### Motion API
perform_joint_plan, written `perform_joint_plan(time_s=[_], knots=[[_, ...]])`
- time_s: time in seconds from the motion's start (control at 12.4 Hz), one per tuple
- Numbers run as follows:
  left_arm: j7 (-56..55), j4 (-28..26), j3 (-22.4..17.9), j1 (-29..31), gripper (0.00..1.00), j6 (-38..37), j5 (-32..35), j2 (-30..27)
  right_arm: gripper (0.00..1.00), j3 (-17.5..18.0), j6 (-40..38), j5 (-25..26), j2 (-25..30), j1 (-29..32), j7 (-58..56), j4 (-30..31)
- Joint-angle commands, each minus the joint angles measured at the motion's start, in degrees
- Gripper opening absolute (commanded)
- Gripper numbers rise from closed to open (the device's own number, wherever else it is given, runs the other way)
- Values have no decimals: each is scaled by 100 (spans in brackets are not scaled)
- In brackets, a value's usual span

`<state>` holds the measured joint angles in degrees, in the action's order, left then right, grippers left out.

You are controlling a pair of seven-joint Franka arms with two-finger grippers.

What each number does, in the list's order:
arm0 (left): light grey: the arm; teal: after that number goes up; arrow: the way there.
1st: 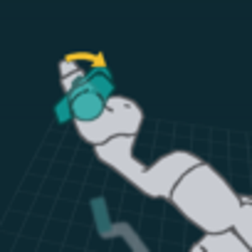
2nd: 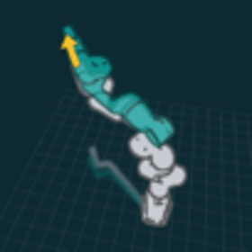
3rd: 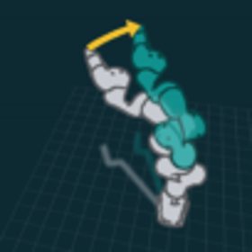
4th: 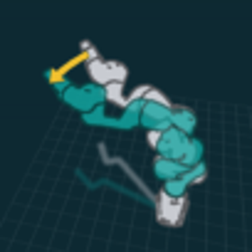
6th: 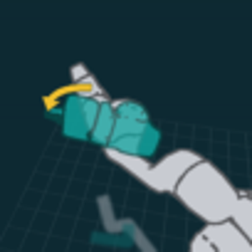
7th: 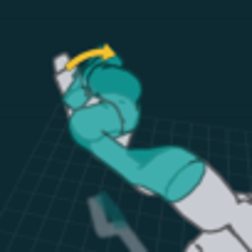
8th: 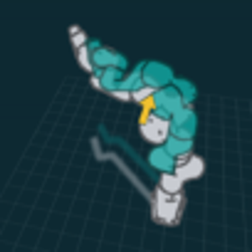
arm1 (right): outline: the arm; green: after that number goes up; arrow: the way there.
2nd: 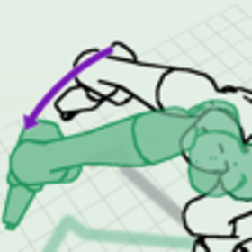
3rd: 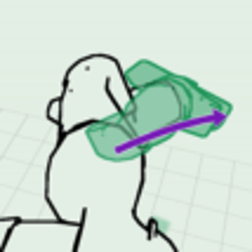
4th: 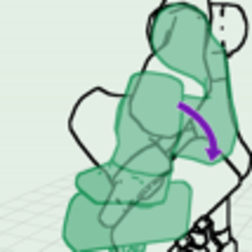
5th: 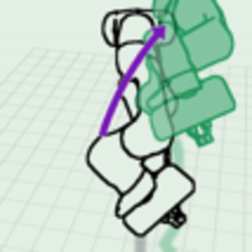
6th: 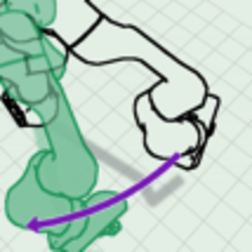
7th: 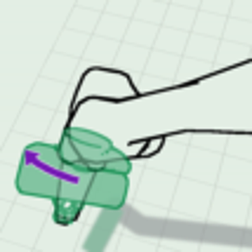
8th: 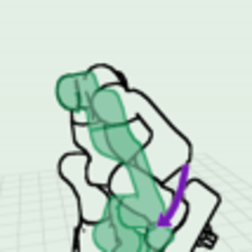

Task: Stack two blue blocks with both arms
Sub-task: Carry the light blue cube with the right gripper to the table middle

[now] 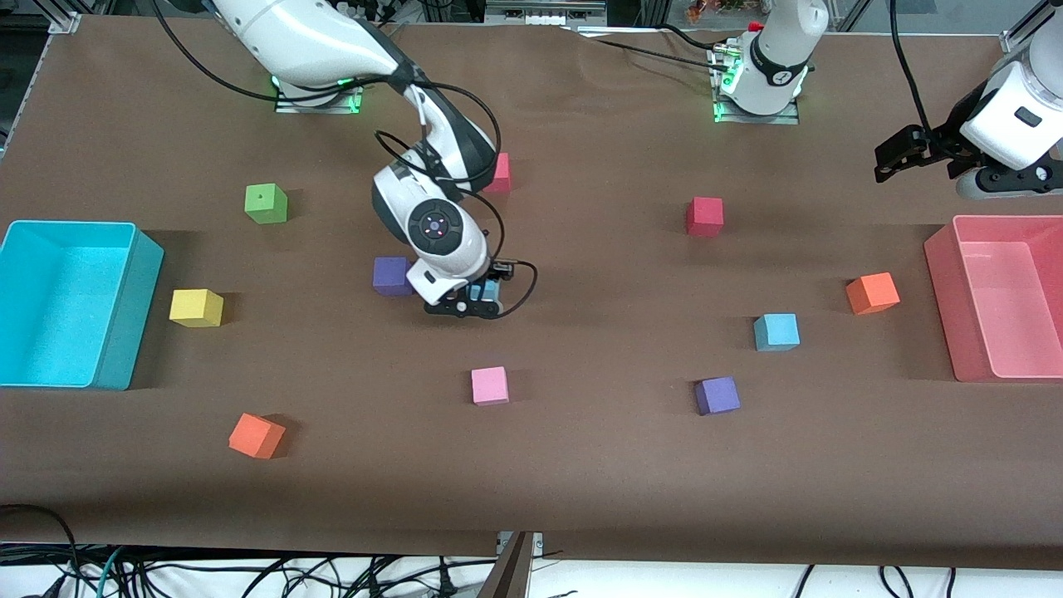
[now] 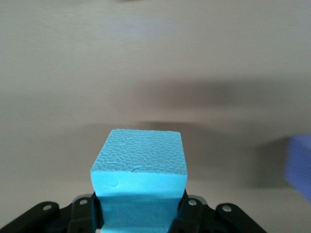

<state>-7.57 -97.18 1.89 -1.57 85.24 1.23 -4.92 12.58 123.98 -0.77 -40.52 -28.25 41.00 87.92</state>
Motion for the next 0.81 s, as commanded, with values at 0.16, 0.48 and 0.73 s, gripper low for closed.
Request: perform_joint_plan(time_s=[0.16,0.48,0.73], knots=[[28,-11,5,60,100,-17,-79,-26,16,-36,241,-2,-395,-277,216,-222],[10,-82,13,60,100,27,-79,-18,52,-45,223,385,-413,-348,93,-213],[-34,-91,5,60,100,45,-88,52,100,-45,214,359,-360,-348,119,-222]])
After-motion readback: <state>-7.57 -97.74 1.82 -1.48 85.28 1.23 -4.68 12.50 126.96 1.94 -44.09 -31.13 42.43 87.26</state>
